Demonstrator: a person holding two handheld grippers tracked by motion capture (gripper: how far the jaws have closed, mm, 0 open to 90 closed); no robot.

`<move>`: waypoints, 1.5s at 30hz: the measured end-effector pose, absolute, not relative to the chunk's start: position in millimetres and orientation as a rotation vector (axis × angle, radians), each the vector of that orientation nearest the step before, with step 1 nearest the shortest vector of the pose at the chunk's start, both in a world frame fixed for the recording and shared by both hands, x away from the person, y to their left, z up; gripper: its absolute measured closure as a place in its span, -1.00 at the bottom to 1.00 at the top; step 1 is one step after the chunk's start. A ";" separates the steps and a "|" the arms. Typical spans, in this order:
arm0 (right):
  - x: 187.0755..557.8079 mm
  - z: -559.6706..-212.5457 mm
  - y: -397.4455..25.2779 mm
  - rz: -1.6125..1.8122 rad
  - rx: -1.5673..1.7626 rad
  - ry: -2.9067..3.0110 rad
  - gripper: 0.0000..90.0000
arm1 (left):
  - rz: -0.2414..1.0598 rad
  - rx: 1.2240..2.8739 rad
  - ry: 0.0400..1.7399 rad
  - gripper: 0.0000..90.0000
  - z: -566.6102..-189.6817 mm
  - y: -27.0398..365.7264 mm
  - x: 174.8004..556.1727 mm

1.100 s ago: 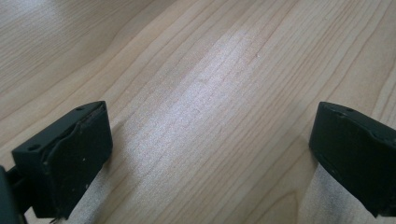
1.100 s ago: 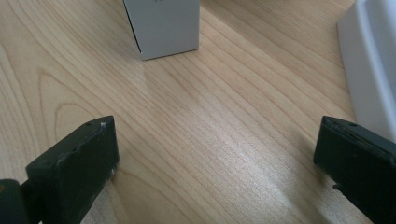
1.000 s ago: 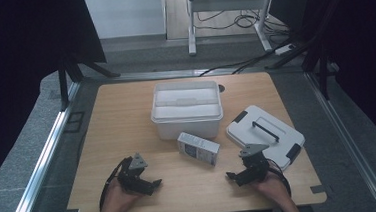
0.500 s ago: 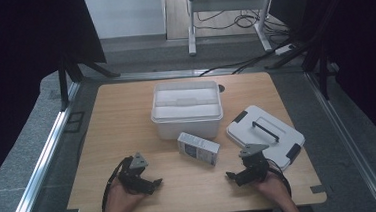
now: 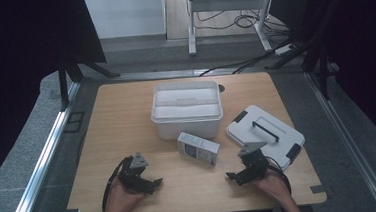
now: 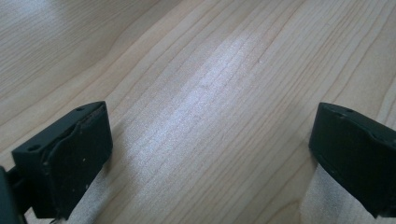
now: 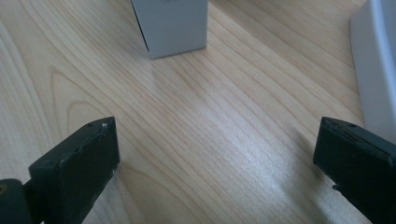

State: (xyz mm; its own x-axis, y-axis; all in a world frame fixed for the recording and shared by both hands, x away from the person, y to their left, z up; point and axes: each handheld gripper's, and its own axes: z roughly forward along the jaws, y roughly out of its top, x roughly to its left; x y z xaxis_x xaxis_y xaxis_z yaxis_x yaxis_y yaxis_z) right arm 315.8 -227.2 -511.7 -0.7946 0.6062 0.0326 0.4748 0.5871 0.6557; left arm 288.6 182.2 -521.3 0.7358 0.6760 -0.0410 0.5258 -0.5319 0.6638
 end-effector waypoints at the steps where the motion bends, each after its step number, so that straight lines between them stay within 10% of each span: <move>1: 315.8 -511.7 -227.2 0.996 0.903 2.621 -1.00 | 0.289 2.262 0.902 -1.00 -521.3 182.2 288.6; 45: 373.3 -420.2 -119.9 0.525 0.591 2.936 -0.67 | 0.290 2.265 0.896 -1.00 -521.3 182.1 289.5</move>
